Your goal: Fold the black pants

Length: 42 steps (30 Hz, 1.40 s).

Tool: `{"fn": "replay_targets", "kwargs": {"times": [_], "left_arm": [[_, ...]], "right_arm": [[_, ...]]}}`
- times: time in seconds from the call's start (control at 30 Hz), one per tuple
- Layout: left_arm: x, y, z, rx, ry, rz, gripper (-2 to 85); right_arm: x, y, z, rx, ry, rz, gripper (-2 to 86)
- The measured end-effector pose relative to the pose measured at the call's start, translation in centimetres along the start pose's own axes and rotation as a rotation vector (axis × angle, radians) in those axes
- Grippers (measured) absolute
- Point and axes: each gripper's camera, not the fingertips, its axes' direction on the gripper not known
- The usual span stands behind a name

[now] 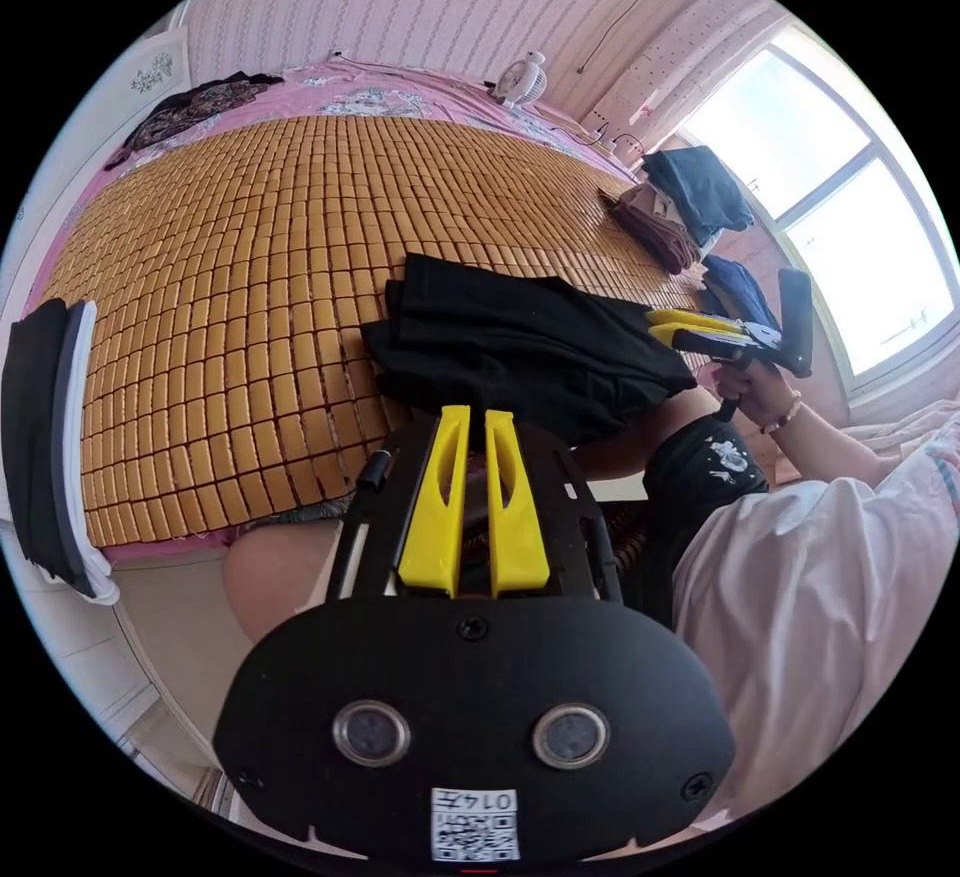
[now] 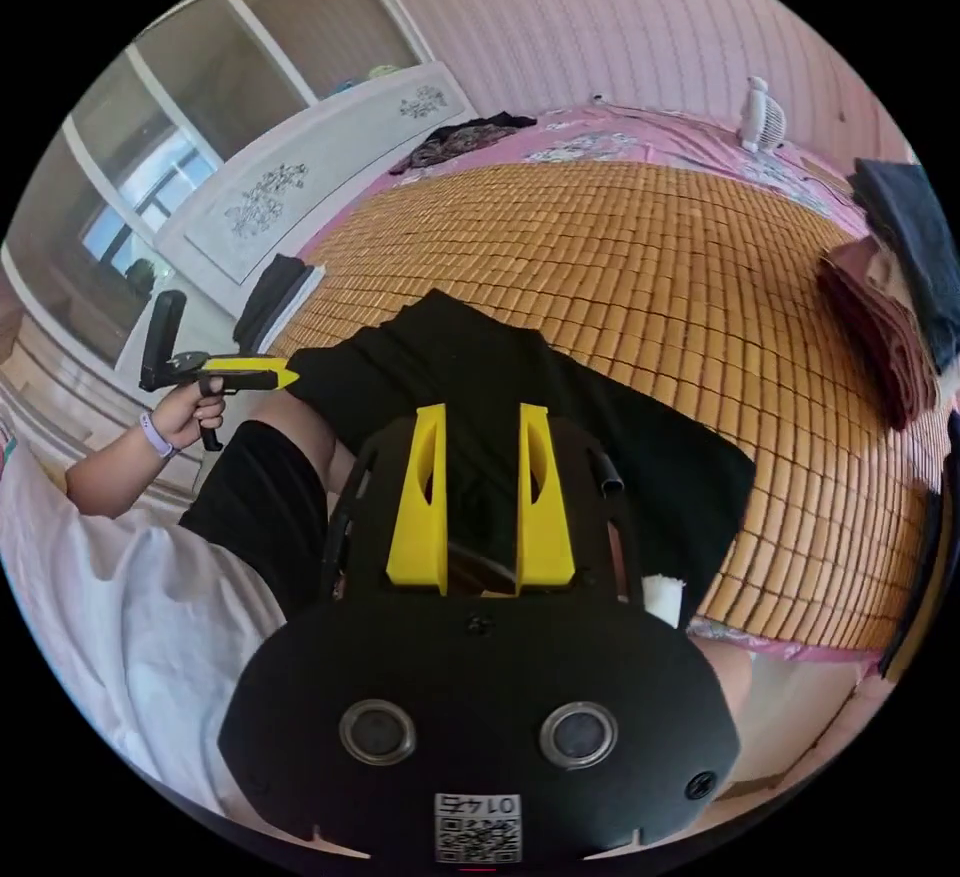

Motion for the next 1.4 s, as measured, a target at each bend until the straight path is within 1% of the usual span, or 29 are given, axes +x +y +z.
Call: {"fn": "replay_targets", "kwargs": {"times": [0.03, 0.07, 0.1, 0.13, 0.2, 0.27, 0.3, 0.37, 0.4, 0.43, 0.47, 0.53, 0.57, 0.63, 0.67, 0.7, 0.73, 0.77, 0.8, 0.83, 0.87, 0.93, 1.0, 1.07, 1.13, 1.27, 1.37, 1.4], "left_arm": [[-0.4, 0.2, -0.4, 0.004, -0.002, -0.012, 1.6], [-0.8, 0.4, -0.8, -0.001, -0.011, -0.021, 1.6], [-1.1, 0.4, -1.0, -0.004, -0.017, -0.025, 1.6], [-1.5, 0.6, -1.4, -0.01, -0.03, -0.032, 1.6], [-2.2, 0.8, -2.0, -0.018, -0.036, -0.047, 1.5], [-3.4, 1.1, -3.0, -0.01, -0.063, -0.088, 1.3], [-3.7, 1.2, -3.3, -0.005, -0.063, -0.098, 1.3], [-5.4, 1.4, -4.8, 0.035, -0.042, -0.138, 1.0], [-5.9, 1.5, -5.2, 0.045, -0.038, -0.148, 0.9], [-6.7, 1.5, -6.0, 0.061, -0.058, -0.168, 0.8], [-7.6, 1.4, -7.0, 0.071, -0.085, -0.174, 0.7], [-8.7, 1.3, -8.7, 0.094, -0.145, -0.181, 0.6], [-9.5, 1.3, -10.1, 0.118, -0.186, -0.182, 0.6], [-10.7, 1.4, -12.2, 0.168, -0.241, -0.191, 0.9], [-11.5, 1.6, -13.6, 0.209, -0.262, -0.193, 1.1], [-11.9, 1.8, -14.2, 0.229, -0.271, -0.195, 1.3], [-12.8, 2.1, -15.1, 0.254, -0.295, -0.207, 1.8], [-13.8, 2.5, -15.6, 0.246, -0.324, -0.232, 2.4], [-14.4, 2.6, -15.6, 0.231, -0.338, -0.25, 2.8], [-15.7, 3.1, -15.2, 0.18, -0.36, -0.284, 3.5], [-17.1, 3.8, -14.5, 0.117, -0.379, -0.331, 4.3], [-19.2, 5.4, -13.7, 0.067, -0.367, -0.445, 4.7], [-20.7, 7.3, -14.0, 0.101, -0.344, -0.578, 4.2], [-21.5, 9.1, -15.2, 0.236, -0.288, -0.656, 4.1], [-21.8, 9.2, -15.7, 0.266, -0.26, -0.644, 4.1], [-22.6, 6.0, -14.7, 0.178, -0.224, -0.58, 5.2], [-23.1, 2.7, -12.9, 0.123, -0.198, -0.545, 7.3], [-23.2, 2.0, -12.4, 0.104, -0.196, -0.538, 7.7]], "right_arm": [[-1.8, -1.9, 2.3, -0.057, 0.001, -0.087, 11.5], [-2.6, -2.8, 3.5, -0.088, 0.01, -0.123, 11.4], [-4.0, -4.3, 5.9, -0.152, 0.053, -0.174, 11.2], [-4.8, -5.3, 8.4, -0.221, 0.135, -0.205, 10.2], [-4.9, -6.2, 11.0, -0.296, 0.238, -0.212, 8.4], [-4.4, -7.5, 10.5, -0.279, 0.194, -0.183, 4.9], [-3.6, -8.4, 9.8, -0.283, 0.117, -0.152, 3.0], [-1.8, -9.3, 7.6, -0.204, 0.036, -0.107, 1.7], [-0.3, -9.8, 5.6, -0.135, -0.033, -0.068, 1.3], [1.6, -10.0, 3.3, -0.053, -0.046, -0.005, 1.1], [2.7, -10.1, 2.0, -0.016, -0.052, 0.029, 1.0], [7.2, -8.8, -3.9, 0.175, -0.106, 0.16, 0.9], [8.3, -8.1, -5.5, 0.231, -0.115, 0.189, 0.9], [12.0, -3.8, -11.7, 0.429, -0.089, 0.298, 1.0], [12.8, -2.5, -13.0, 0.469, -0.07, 0.329, 1.1], [14.2, 0.4, -15.1, 0.532, -0.012, 0.388, 1.2], [15.4, 3.2, -16.4, 0.555, 0.071, 0.451, 1.5], [16.0, 4.6, -16.7, 0.548, 0.114, 0.479, 1.6], [17.3, 6.9, -16.5, 0.496, 0.173, 0.521, 2.2], [18.9, 9.1, -15.5, 0.412, 0.209, 0.596, 2.9], [19.6, 10.2, -15.1, 0.369, 0.225, 0.645, 3.3], [21.3, 13.6, -13.7, 0.285, 0.282, 0.78, 6.0], [22.1, 15.1, -13.0, 0.264, 0.267, 0.855, 7.4], [22.3, 15.4, -12.6, 0.258, 0.256, 0.879, 7.8], [21.8, 13.8, -12.1, 0.251, 0.314, 0.817, 7.7], [21.2, 9.2, -10.7, 0.186, 0.413, 0.656, 7.9], [20.6, 5.0, -8.0, 0.077, 0.43, 0.506, 8.4], [20.3, 3.7, -6.3, 0.0, 0.431, 0.45, 8.7]]}}
